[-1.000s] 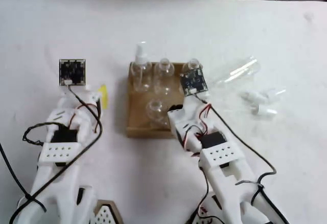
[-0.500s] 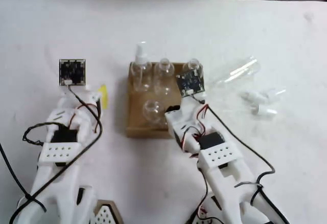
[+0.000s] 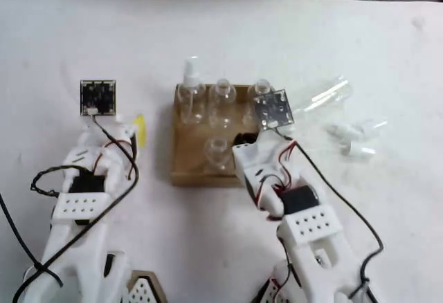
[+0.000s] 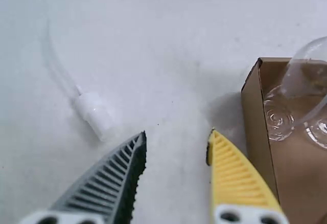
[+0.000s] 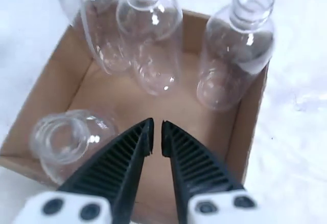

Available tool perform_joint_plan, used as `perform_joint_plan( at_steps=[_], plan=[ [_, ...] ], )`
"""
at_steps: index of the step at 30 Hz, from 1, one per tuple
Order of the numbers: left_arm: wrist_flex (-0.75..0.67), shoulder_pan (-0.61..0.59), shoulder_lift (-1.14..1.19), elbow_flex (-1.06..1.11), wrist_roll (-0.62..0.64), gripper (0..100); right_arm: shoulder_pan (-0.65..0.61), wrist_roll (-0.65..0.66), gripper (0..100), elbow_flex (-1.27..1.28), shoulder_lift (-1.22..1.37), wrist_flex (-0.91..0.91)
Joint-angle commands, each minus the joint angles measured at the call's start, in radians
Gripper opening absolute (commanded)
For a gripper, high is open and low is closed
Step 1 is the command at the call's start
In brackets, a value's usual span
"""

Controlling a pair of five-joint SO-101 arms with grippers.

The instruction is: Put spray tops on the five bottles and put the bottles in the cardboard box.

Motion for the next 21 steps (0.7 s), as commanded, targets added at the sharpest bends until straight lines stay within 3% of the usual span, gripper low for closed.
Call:
perform_joint_plan(
  at_steps=[1, 7, 12, 21],
  plan=[
    [-0.025, 0.01, -0.024, -0.005, -0.011, 18, 0.007, -0.003, 1.5, -0.011, -0.134, 0.056],
    [-0.026, 0.01, -0.024, -0.005, -0.009, 18, 0.002, 0.021, 2.3, -0.011, -0.257, 0.107],
    [-0.028, 0.01, -0.024, -0.005, -0.009, 18, -0.044, 0.118, 11.5, -0.04, -0.283, 0.131],
    [-0.028, 0.01, -0.024, -0.005, -0.009, 18, -0.223, 0.132, 13.7, -0.48, -0.213, 0.475]
  ],
)
